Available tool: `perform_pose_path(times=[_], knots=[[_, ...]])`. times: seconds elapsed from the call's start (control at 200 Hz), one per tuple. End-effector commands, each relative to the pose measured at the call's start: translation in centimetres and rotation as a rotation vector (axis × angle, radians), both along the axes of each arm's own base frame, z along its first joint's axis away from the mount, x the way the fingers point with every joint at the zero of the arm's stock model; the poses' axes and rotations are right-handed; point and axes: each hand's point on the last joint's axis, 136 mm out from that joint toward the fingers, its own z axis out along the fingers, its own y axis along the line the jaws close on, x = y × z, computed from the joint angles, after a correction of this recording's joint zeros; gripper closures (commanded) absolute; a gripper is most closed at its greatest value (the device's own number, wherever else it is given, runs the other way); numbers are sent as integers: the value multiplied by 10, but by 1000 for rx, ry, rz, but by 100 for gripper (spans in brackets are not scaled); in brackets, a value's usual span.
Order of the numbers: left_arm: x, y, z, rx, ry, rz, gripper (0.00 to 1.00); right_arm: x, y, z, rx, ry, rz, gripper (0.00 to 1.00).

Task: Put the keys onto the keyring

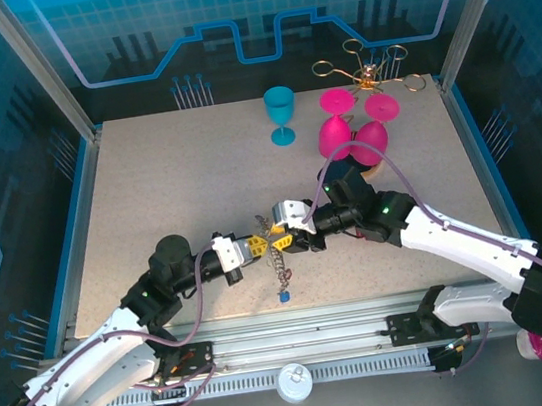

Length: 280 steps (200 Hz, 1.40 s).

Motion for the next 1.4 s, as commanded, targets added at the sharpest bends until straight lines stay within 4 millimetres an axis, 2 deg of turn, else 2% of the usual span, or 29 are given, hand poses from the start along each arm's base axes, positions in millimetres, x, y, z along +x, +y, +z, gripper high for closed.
perform_pose_path(times=[0.0, 0.14, 0.28, 0.39, 0.46, 0.55, 0.605, 0.71, 0.84, 0.961, 1.066, 1.151, 1.211, 1.316, 1.396], knots=[[-3, -2, 11, -44, -32, -29, 100, 0, 2, 4, 31, -10, 25, 72], [-4, -3, 13, -51, -36, -33, 100, 0, 6, 2, 33, -4, 35, 73], [-4, -3, 15, -62, -37, -36, 100, 1, 9, 4, 43, -5, 44, 81], [-5, -4, 17, -74, -39, -42, 100, 1, 11, 4, 42, -2, 48, 89], [-4, -4, 17, -73, -36, -40, 100, 1, 10, 5, 40, -3, 49, 100], [0, -2, 14, -57, -25, -8, 100, 1, 8, 6, 22, -13, 40, 100], [6, 1, 12, -37, -16, 31, 88, 1, 6, 5, -5, -24, 34, 100], [13, 7, 0, 45, 25, 81, 85, 0, 2, -2, -99, -47, 29, 100], [18, 9, -6, 108, 61, 106, 85, -1, 0, -14, -230, -77, 38, 100], [20, 8, -6, 122, 71, 108, 85, -2, 4, -14, -290, -102, 54, 100], [22, 7, -7, 121, 71, 107, 89, -8, 15, -1, -239, -96, 89, 100], [21, 5, -4, 113, 64, 100, 100, -13, 19, 8, -178, -83, 100, 100], [19, 5, -1, 100, 51, 93, 100, -12, 18, 13, -124, -72, 84, 100], [12, 4, 6, 53, 15, 60, 100, -5, 10, 17, -24, -25, 40, 78], [5, 3, 11, 19, -6, 32, 100, 0, 4, 18, 32, 11, 20, 72]])
